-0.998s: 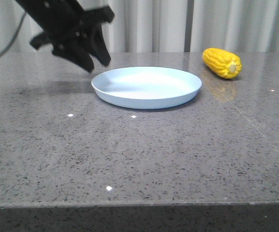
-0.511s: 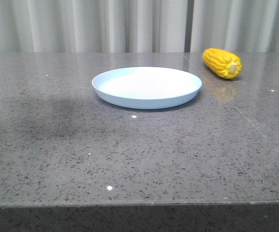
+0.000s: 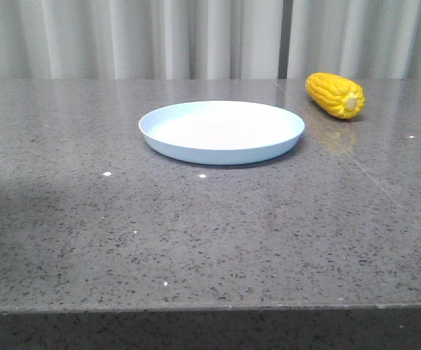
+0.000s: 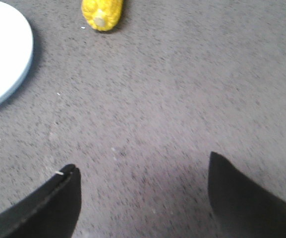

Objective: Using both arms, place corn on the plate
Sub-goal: 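Lower the right gripper over the yellow corn cob and grasp it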

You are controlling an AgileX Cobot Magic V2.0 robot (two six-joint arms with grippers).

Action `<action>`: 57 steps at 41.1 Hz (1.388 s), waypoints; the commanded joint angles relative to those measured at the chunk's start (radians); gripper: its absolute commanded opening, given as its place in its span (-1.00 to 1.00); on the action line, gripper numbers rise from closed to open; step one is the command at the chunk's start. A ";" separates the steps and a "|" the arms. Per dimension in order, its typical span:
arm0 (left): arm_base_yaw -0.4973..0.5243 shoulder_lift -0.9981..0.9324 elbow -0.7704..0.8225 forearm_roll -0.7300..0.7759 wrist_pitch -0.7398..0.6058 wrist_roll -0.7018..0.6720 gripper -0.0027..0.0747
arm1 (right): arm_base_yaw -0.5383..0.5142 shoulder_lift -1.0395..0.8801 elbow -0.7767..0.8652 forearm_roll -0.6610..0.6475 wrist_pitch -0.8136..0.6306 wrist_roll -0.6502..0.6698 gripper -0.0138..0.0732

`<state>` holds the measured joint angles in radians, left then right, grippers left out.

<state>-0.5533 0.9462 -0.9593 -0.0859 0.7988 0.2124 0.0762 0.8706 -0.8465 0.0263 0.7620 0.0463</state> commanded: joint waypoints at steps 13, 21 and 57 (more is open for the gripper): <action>-0.006 -0.012 -0.024 -0.006 -0.074 -0.012 -0.12 | 0.089 0.476 -0.474 0.023 -0.011 -0.017 0.66; -0.006 -0.012 -0.024 -0.006 -0.074 -0.012 -0.12 | 0.086 0.719 -0.706 0.054 0.029 -0.017 0.66; -0.006 -0.012 -0.024 -0.006 -0.074 -0.012 -0.12 | 0.055 1.094 -1.007 0.061 0.102 -0.017 -0.01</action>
<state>-0.5533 0.9462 -0.9591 -0.0859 0.7940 0.2124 0.1373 2.0522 -1.8150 0.0792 0.8901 0.0419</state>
